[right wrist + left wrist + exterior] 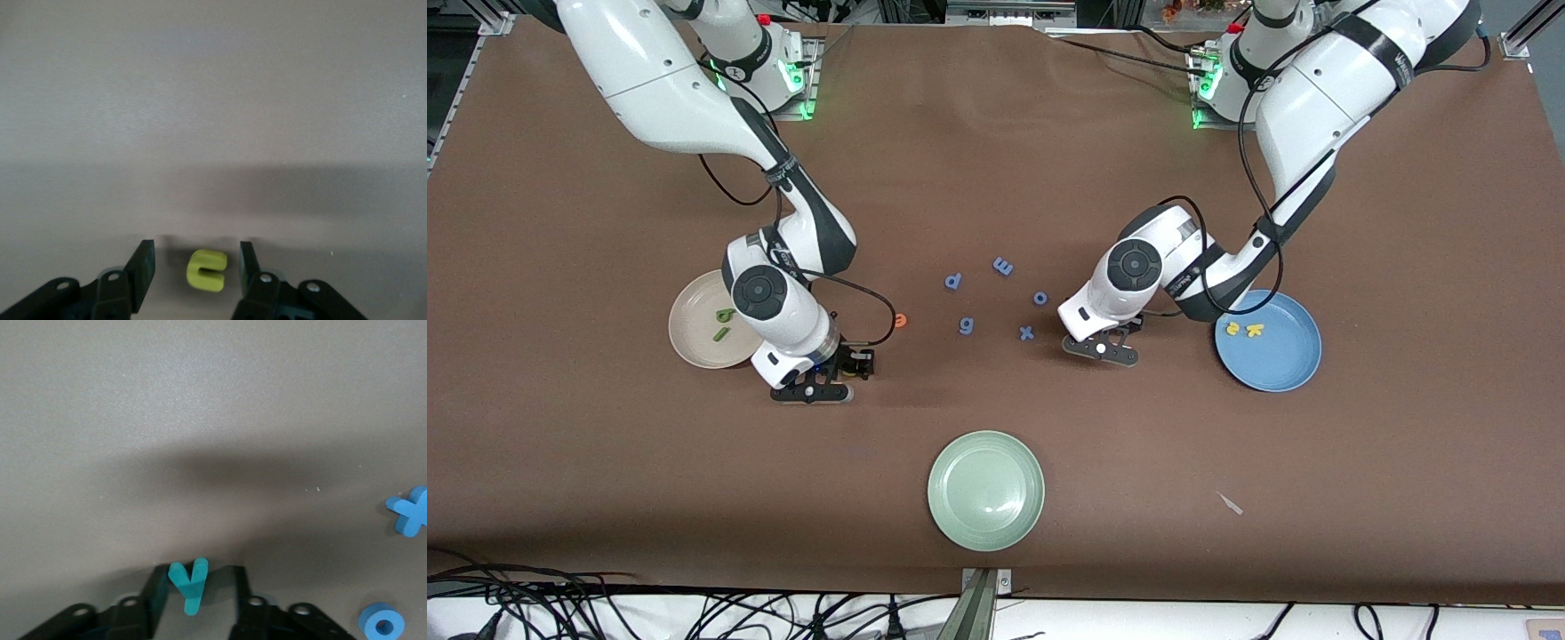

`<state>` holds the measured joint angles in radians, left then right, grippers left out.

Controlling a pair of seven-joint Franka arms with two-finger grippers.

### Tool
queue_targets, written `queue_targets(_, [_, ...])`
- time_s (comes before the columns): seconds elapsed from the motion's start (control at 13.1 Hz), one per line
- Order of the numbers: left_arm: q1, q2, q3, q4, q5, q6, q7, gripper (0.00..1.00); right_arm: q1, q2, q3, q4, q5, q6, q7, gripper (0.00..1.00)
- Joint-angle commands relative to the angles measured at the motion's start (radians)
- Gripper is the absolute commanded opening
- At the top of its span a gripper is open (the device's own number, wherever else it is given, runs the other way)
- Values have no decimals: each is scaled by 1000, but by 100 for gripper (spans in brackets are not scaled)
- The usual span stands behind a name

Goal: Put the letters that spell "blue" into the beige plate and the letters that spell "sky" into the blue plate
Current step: 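Grasp the teal y with the left gripper while the right gripper grasps the yellow u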

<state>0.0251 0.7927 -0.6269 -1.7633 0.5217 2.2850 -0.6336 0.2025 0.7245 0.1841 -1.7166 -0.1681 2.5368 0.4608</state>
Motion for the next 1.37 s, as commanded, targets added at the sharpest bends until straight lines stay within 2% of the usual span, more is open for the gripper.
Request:
queue_targets(0.0, [-2, 2, 4, -1, 38, 10, -8, 31, 14, 27, -15, 6, -19, 34, 13, 56])
queue_targets(0.23, [-2, 0, 4, -2, 38, 7, -11, 2, 14, 29, -15, -9, -13, 34, 22, 36])
queue_targets(0.38, [3, -9, 3, -2, 38, -1, -14, 0, 14, 26, -17, -14, -21, 33, 50, 23])
queue_targets(0.46, [10, -15, 1, -1, 38, -5, -12, 0, 14, 21, -17, -26, -22, 33, 50, 20])
queue_targets(0.76, [38, -102, -7, 12, 28, -96, 17, 0, 11, -36, -18, -66, -22, 8, 19, 20])
queue_targets(0.84, [74, -125, -13, 12, 18, -123, 73, 0, 9, -39, -18, -67, -22, -3, 25, 21])
queue_targets(0.99, [188, -164, -59, 15, -37, -201, 251, 0, 11, -46, -17, -78, -7, -4, 50, 56])
queue_targets(1.07, [247, -184, -79, 15, -80, -225, 343, 0, 11, -62, -14, -104, -11, -7, 97, 61])
queue_targets(1.3, [383, -225, -96, 13, -117, -310, 613, 0, 12, -95, -11, -175, -14, -6, 114, 61])
